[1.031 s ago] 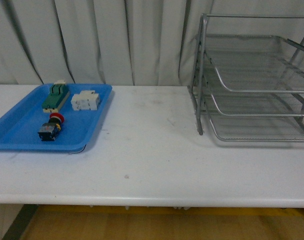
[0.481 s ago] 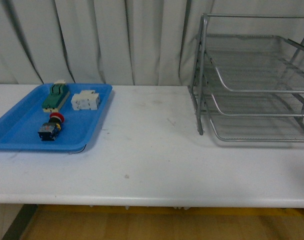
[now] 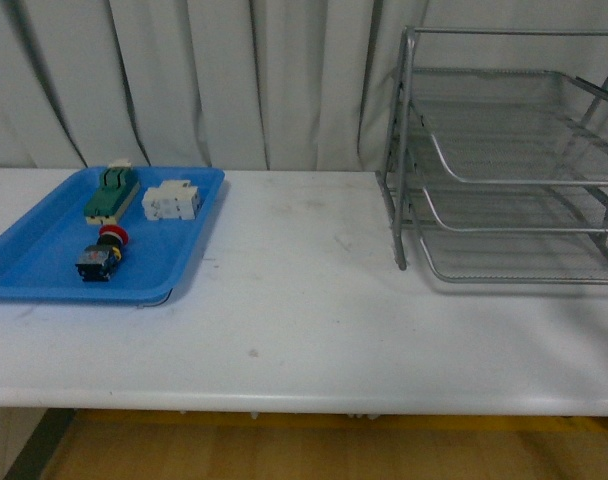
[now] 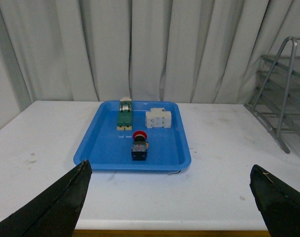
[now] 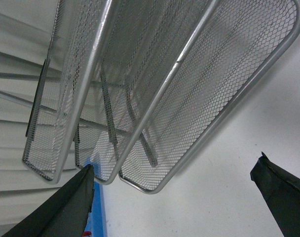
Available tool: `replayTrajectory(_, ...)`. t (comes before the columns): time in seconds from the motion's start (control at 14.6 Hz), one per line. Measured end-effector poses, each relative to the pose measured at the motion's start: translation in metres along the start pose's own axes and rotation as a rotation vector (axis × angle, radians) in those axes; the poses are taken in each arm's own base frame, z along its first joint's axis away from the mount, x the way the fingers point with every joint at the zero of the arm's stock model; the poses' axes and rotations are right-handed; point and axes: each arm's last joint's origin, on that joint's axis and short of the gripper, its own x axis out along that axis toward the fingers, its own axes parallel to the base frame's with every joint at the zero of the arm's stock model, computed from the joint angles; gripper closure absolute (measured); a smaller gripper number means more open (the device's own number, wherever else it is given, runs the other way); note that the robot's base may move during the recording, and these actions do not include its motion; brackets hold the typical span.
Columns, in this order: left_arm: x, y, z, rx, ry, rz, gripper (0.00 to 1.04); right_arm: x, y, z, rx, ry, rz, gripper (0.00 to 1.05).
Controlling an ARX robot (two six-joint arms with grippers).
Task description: Place button on rack with both arms
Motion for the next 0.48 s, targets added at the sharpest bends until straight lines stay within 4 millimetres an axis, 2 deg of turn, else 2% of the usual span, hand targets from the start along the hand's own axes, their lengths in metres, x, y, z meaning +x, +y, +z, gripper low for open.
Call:
replayTrajectory(0.27,0.0,0.0,0.0,0.0,0.0,0.0,0.07,0.034,0.006,0.005,0.018,0.021,0.017,0.06)
replayTrajectory(0.48,0.0,0.0,0.0,0.0,0.0,0.0,0.07,0.06,0.011,0.001,0.022,0.052,0.016,0.06)
